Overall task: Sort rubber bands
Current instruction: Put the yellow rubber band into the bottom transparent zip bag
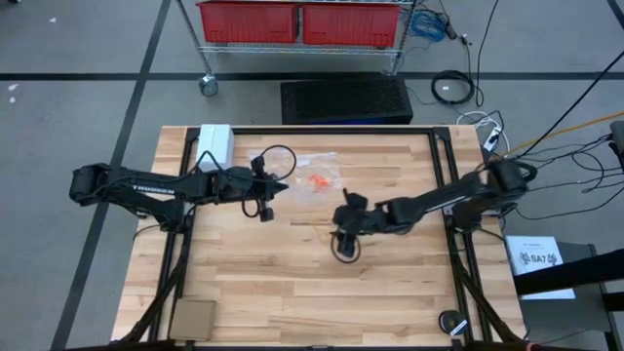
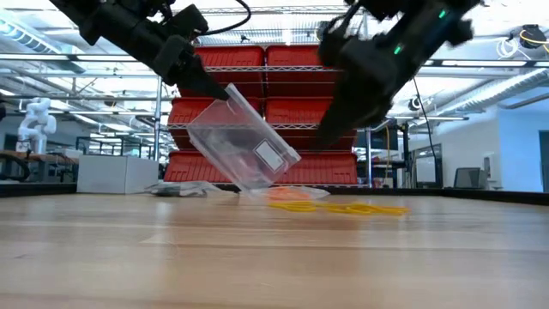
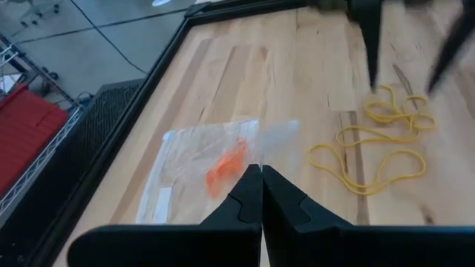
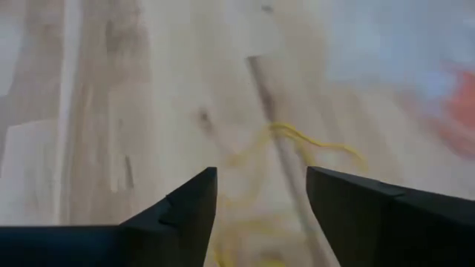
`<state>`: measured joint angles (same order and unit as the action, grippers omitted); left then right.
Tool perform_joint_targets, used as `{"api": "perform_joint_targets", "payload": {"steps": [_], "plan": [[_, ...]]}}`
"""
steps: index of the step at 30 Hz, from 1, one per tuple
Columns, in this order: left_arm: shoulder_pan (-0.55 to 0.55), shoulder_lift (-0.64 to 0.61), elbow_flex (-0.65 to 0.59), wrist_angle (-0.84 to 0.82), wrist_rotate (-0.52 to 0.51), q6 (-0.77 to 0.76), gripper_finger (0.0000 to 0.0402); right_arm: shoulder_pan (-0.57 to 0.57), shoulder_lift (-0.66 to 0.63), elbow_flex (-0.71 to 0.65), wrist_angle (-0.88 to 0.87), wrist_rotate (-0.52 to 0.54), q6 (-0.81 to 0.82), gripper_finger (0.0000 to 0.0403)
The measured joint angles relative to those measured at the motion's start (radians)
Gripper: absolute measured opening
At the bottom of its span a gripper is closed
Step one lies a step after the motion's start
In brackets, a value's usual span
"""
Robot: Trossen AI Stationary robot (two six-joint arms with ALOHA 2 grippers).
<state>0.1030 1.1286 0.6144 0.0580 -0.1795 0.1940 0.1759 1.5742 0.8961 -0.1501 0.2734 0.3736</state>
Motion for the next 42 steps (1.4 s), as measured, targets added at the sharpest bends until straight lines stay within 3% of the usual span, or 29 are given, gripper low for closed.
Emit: {"api": "perform_joint_targets", "payload": {"steps": [3,9,18,23,28,34,42], "plan": [[0.001,0.000,0.000,0.000,-0.002,0.001,0.0000,-0.019,0.105,0.006,0.121,-0.054,-0.042,0.0211],[0.001,0.000,0.000,-0.017,-0.010,0.002,0.0000,-0.046,0.288,0.130,0.118,-0.064,-0.107,0.0250],[0.001,0.000,0.000,-0.027,-0.013,0.002,0.0000,-0.070,0.450,0.349,-0.172,0.063,-0.226,0.0280],[0.001,0.000,0.000,-0.033,-0.012,0.002,0.0000,-0.120,0.460,0.379,-0.222,0.022,-0.268,0.0281],[0.001,0.000,0.000,-0.036,-0.012,0.002,0.0000,-0.191,0.461,0.381,-0.291,-0.138,-0.242,0.0279],[0.001,0.000,0.000,-0.042,-0.012,0.001,0.0000,-0.208,0.461,0.377,-0.330,-0.275,-0.237,0.0234],[0.001,0.000,0.000,-0.041,-0.012,-0.001,0.0000,-0.157,0.462,0.376,-0.341,-0.267,-0.224,0.0089]]}}
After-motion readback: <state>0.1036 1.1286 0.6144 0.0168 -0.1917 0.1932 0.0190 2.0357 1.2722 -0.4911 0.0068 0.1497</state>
